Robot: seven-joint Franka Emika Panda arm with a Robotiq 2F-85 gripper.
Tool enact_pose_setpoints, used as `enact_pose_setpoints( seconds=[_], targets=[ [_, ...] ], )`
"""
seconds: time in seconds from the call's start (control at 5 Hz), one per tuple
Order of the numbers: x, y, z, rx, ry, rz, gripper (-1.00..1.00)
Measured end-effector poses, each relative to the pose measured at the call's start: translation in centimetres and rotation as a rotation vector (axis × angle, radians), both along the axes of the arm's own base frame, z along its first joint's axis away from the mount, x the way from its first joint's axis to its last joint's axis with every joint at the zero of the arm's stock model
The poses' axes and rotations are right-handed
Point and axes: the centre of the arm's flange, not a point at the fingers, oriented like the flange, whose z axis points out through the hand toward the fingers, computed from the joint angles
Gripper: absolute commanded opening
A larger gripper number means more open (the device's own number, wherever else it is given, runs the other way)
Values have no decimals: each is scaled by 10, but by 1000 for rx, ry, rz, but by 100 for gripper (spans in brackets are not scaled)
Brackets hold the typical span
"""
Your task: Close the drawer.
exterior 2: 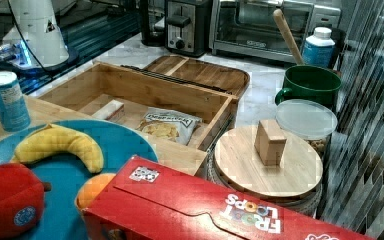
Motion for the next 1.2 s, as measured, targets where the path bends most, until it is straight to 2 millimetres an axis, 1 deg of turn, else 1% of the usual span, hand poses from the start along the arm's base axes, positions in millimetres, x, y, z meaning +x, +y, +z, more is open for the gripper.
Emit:
enact_pose_setpoints(
  seconds=[0.2, 0.4, 0.8, 1.0, 1.2],
  targets=[
    [1, -1, 0, 0, -8, -2, -100],
    [1, -2, -2, 0, -2, -2, 100],
    [0, -11, -16, 24, 39, 19, 100],
    [-1, -6, -22, 30, 29, 100, 100],
    [-6, 13, -29, 45, 37, 264, 100]
  ],
)
